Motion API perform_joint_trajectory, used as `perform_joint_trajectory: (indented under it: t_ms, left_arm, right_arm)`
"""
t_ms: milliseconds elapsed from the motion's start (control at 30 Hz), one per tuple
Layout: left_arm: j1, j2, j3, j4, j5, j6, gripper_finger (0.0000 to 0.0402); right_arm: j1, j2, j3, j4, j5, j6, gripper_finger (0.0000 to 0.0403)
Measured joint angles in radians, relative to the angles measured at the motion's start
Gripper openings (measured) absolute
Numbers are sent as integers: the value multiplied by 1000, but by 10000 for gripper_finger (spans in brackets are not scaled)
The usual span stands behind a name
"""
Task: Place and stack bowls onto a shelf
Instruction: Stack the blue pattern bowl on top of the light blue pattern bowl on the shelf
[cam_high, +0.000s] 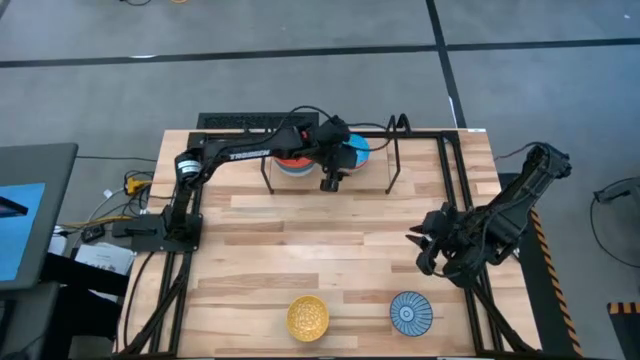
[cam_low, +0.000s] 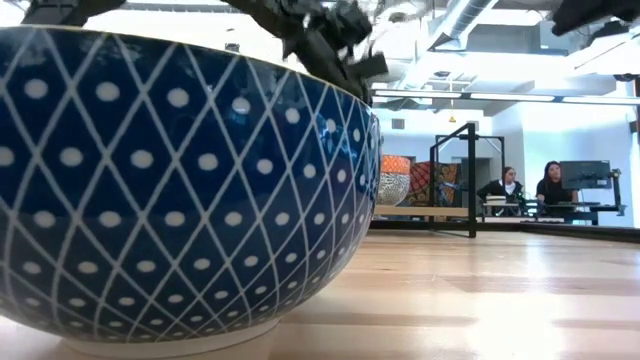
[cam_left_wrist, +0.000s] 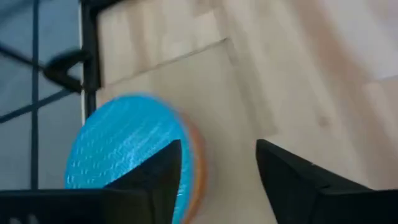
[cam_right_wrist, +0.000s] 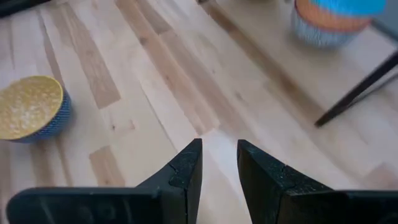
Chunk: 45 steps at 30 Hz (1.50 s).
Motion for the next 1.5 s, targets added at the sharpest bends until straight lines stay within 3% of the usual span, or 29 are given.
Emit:
perform_joint_trajectory:
  t_ms: [100,233,300,467,633,800,933,1100,1300,1500]
  left_arm:
    - [-36,-61,1,-92,35,-26,214]
    - [-80,-139,-20,-252,236,-118,223]
    - [-123,-174,-75,-257,281,-175,222]
    - [-310,-256,-265,-177,74,-248,207]
    - [-501,-312,-415,6,-27,-358,197]
    - [-636,-321,-452,131,-168,-413,197]
    - [-694,-321,-453,167,-238,-380,197]
    - [-728,-321,-453,211,-260,-337,197]
    - [-736,-272,-451,327,-207,-223,197]
    - [-735,-193,-428,425,-151,34,196]
  right_arm:
    - [0,0,-37,25,-74,90,127]
    - [13,2,-156,156,-220,165,125]
    - [26,6,-221,262,-274,167,127]
    - [85,55,-292,419,-320,128,150]
    - [131,151,-294,492,-388,127,185]
    - [165,261,-286,538,-495,136,202]
    - [183,336,-272,564,-548,148,187]
    - [181,401,-264,564,-595,151,132]
    - [106,393,-262,565,-594,50,37]
    - [-59,365,-241,562,-586,-62,42]
